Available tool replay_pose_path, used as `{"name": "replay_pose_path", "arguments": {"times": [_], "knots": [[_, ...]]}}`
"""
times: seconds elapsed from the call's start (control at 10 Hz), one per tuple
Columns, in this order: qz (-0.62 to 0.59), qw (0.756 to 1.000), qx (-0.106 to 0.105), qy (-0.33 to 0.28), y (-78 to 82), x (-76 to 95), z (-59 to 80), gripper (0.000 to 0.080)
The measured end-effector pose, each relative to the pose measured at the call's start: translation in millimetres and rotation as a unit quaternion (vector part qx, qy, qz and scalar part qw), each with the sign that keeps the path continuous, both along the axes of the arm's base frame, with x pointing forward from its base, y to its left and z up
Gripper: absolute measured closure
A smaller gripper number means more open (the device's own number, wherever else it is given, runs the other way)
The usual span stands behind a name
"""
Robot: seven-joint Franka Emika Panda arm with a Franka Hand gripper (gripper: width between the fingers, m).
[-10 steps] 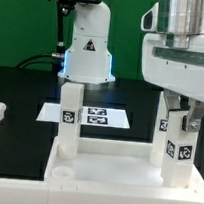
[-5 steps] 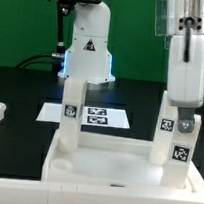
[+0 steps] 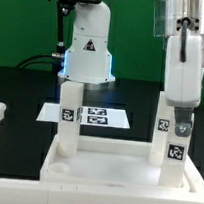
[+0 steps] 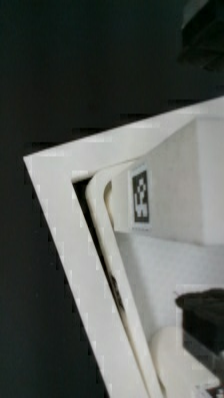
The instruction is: Assemble desk
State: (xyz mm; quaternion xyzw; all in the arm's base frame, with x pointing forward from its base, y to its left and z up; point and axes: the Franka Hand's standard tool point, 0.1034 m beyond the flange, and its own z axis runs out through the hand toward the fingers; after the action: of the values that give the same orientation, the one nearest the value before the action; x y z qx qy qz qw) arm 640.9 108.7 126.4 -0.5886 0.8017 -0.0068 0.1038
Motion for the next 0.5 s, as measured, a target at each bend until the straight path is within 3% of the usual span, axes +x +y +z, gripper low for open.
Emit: {"name": "replay_pose_path", "arguments": {"times": [0.2, 0.3, 0.5], "knots": [[0.026, 0.999, 0.009, -0.023, -18.6, -1.1, 33.9, 0.0153], [0.022, 0.999, 0.011, -0.025, -25.1, 0.6, 40.2, 0.0151], [0.024, 0.999, 0.008, -0.023, -23.1, -0.5, 35.5, 0.0151]]}}
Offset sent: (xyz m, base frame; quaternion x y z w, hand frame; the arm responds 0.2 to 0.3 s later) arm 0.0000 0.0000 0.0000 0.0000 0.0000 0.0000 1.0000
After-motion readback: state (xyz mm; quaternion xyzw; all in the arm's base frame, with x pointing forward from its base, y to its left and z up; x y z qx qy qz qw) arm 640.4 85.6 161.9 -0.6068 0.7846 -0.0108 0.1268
